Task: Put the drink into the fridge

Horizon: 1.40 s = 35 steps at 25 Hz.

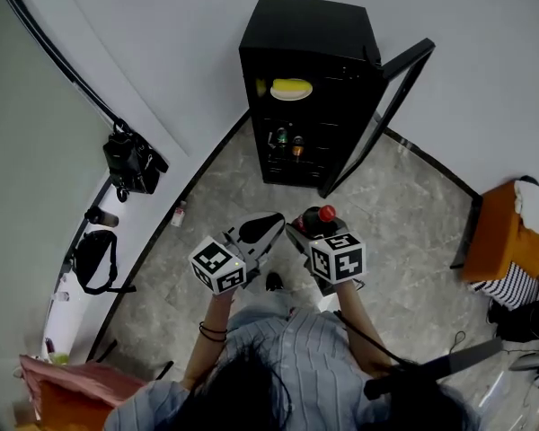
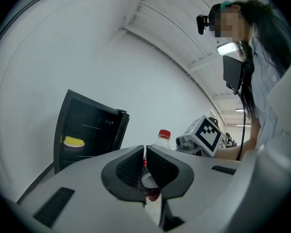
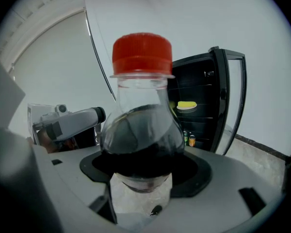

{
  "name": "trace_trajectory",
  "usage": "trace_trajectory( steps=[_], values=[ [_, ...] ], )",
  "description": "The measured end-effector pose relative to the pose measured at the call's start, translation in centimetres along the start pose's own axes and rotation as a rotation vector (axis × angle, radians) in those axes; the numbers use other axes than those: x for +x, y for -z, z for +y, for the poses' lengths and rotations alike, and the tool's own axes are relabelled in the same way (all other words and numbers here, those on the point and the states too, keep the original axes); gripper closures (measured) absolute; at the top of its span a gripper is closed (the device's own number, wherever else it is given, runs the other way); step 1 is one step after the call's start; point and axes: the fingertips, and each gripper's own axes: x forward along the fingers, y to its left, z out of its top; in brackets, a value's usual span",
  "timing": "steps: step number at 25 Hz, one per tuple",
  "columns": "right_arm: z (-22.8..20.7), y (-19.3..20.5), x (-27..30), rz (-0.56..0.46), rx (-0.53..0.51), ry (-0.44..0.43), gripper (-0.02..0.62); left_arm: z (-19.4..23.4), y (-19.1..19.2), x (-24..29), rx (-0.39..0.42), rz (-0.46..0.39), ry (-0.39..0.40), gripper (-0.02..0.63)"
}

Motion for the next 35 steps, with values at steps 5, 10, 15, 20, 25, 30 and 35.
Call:
trace_trajectory(
  steps=[5,10,15,20,25,30,35],
  values=[
    [1.0,-0.4,1.8,-0.009,0.023,0.029,0.284,2.0,-0.2,-1.0,-0.007,0.006,0.038,0.6],
    [1.7,-0.1,2.6,-0.002,0.031,0.051,0.284,2.8,0.2,-2.0,-0.026,0.003,0.063,0.6],
    [2.0,0.2,2.5,0.006,0.035,0.068,0.284,2.5,0.6,-2.6,-0.042,-0.005,0.078,0.6],
    [2.5,0.7,2.5,0.029,0.028,0.076,0.284,2.2,0.9,-3.4,-0.068,-0.015,0.081,0.6],
    [2.5,1.1,3.0,0.051,0.007,0.076,0.284,2.9,1.4,-3.9,-0.098,-0.043,0.053,0.6],
    [2.0,1.6,3.2,0.079,-0.001,0.069,0.284,3.7,1.3,-3.7,-0.113,-0.07,0.028,0.6],
    [0.9,0.6,3.8,0.073,0.004,0.069,0.284,4.8,0.7,-3.0,-0.116,-0.08,0.015,0.6]
  ],
)
